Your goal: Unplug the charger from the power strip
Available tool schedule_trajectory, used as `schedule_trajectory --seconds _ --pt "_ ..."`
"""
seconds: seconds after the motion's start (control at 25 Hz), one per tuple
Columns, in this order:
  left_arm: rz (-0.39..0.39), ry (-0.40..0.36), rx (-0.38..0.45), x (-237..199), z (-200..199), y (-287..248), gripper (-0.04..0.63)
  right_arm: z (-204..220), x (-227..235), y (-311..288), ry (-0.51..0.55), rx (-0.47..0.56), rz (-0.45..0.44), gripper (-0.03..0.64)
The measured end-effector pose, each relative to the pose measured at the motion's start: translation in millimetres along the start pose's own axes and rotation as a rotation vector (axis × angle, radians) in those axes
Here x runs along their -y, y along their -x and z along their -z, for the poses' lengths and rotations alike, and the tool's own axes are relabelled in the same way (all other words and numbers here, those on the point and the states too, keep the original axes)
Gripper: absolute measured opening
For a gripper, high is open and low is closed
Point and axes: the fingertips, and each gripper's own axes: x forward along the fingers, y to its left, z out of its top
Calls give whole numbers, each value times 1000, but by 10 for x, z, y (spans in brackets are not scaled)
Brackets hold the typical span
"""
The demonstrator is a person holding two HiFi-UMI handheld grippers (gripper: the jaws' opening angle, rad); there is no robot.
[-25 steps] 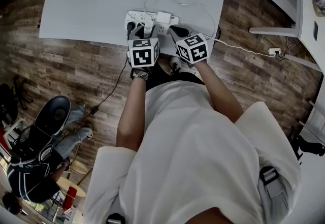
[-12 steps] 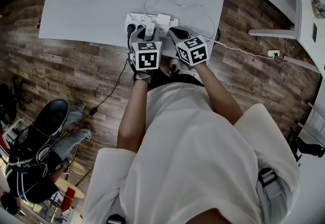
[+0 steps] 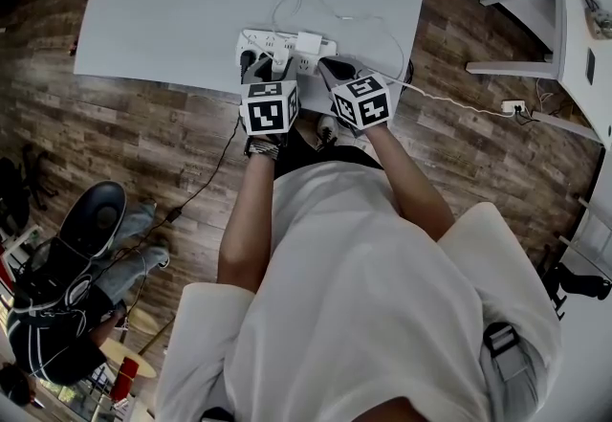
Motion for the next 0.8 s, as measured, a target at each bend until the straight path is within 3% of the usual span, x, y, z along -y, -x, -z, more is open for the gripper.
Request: schedule_trajectory --seconds 0.24,0.44,0.8 --pt "-23 -61 -6 27 5 -1 146 0 10 11 4 3 1 2" --pt "-50 -170 -13 73 0 -22 146 17 15 11 1 -2 0 2" --pt "-21 -91 -10 33 20 7 146 11 -4 7 6 -4 3 2"
